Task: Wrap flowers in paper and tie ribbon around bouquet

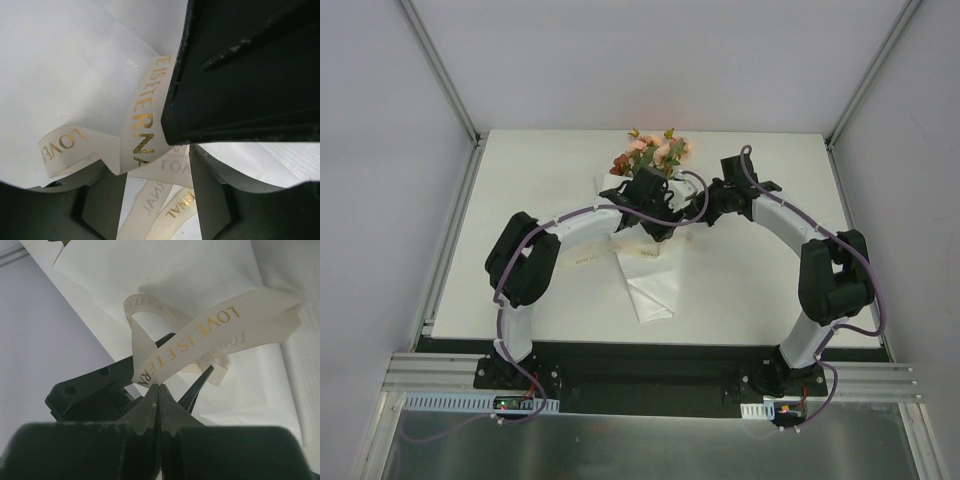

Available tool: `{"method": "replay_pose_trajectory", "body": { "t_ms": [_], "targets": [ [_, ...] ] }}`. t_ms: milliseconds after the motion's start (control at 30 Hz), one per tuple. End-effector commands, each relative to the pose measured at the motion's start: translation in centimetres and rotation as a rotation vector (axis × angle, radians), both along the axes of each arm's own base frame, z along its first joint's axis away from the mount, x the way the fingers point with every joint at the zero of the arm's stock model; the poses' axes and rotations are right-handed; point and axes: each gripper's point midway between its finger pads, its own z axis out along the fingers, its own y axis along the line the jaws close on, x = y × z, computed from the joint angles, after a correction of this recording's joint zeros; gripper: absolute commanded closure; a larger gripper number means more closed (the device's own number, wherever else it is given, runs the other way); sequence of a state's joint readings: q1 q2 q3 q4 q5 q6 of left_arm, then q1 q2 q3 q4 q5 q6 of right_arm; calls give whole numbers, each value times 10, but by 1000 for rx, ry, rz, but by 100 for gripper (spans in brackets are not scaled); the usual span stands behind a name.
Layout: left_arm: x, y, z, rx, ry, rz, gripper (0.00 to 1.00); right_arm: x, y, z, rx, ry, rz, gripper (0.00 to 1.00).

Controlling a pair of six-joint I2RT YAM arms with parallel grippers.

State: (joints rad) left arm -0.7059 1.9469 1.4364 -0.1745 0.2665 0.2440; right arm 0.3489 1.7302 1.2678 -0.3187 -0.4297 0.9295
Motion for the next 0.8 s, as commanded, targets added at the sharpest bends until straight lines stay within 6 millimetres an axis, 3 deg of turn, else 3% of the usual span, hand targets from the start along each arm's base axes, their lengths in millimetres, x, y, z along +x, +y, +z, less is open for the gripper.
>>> {"method": "replay_pose_trajectory", "body": {
  "t_ms": [0, 200, 467, 567, 700, 767],
  "targets": [
    [-5, -3, -28, 96, -16, -59, 51, 2, 18, 28, 152, 7, -15, 99],
    [-24, -10, -28, 36, 39, -113, 39, 6, 19, 31, 176, 13, -42, 99],
    [-19, -5, -52, 86, 47, -85, 44, 5, 14, 34, 184, 16, -67, 99],
    [-28, -1, -58, 87, 62, -89, 42, 10, 8, 31, 187, 25, -100, 99],
    [-31, -2, -41, 17, 4, -78, 41, 28, 0, 25, 196, 20, -118, 99],
    [-32, 1, -42, 23, 4, -77, 42, 34, -4, 20, 194, 25, -127, 99]
  ]
}}
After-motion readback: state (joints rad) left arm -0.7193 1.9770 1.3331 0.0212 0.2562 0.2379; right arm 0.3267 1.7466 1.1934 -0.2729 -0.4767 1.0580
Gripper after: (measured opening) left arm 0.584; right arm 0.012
